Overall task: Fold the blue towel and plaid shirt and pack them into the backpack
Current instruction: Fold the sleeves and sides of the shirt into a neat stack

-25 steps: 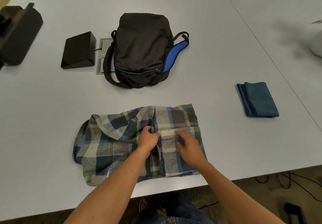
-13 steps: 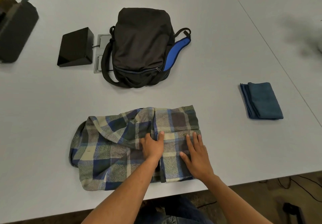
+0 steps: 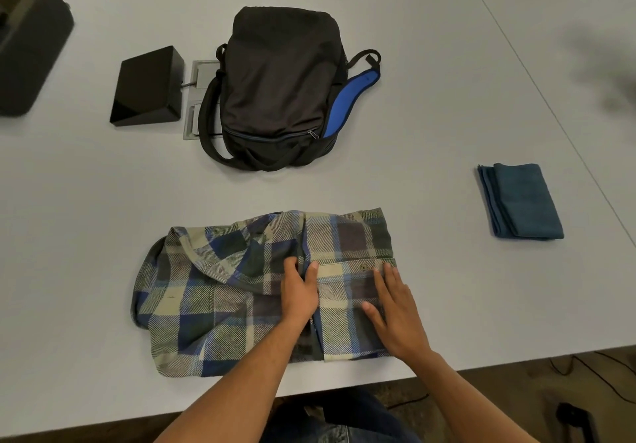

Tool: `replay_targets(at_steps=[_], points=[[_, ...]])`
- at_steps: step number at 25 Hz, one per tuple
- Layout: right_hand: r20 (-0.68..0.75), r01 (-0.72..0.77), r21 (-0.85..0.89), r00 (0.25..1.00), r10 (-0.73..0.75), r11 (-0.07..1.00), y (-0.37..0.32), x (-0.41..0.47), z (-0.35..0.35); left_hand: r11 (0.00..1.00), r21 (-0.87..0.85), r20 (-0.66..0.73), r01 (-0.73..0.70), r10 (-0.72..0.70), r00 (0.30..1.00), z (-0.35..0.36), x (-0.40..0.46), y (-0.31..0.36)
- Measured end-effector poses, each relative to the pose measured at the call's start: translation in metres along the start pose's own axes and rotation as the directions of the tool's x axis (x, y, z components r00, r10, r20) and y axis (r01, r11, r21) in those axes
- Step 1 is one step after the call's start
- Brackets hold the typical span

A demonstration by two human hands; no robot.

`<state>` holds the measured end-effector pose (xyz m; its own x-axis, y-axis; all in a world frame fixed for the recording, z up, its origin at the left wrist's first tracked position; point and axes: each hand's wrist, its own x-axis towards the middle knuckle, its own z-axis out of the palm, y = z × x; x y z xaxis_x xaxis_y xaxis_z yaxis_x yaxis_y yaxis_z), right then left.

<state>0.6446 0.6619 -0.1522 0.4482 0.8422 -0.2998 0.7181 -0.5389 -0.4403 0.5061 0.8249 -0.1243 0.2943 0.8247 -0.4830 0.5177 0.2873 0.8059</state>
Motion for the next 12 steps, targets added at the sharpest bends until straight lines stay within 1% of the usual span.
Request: replay_targets(at_steps=[2, 5, 8, 12], points=[[-0.021, -0.009, 0.037, 1.000, 0.010, 0.999, 0.003, -0.001, -0.006, 0.999, -0.042, 0.015, 0.014, -0.014, 1.000, -0.004, 0.002, 0.001], [-0.032, -0.007, 0.077, 0.999, 0.010, 0.997, 0.008, 0.001, -0.010, 1.000, -0.029, 0.016, 0.002, -0.002, 1.000, -0.009, 0.005, 0.005], [-0.058, 0.003, 0.108, 0.998, 0.004, 0.994, 0.010, 0.003, -0.014, 0.995, -0.009, 0.020, -0.094, 0.095, 0.995, -0.012, -0.003, 0.021], [-0.147, 0.060, 0.169, 0.989, -0.035, 0.984, -0.001, 0.007, -0.020, 0.967, -0.014, 0.046, -0.254, 0.255, 0.966, -0.028, -0.011, 0.045]])
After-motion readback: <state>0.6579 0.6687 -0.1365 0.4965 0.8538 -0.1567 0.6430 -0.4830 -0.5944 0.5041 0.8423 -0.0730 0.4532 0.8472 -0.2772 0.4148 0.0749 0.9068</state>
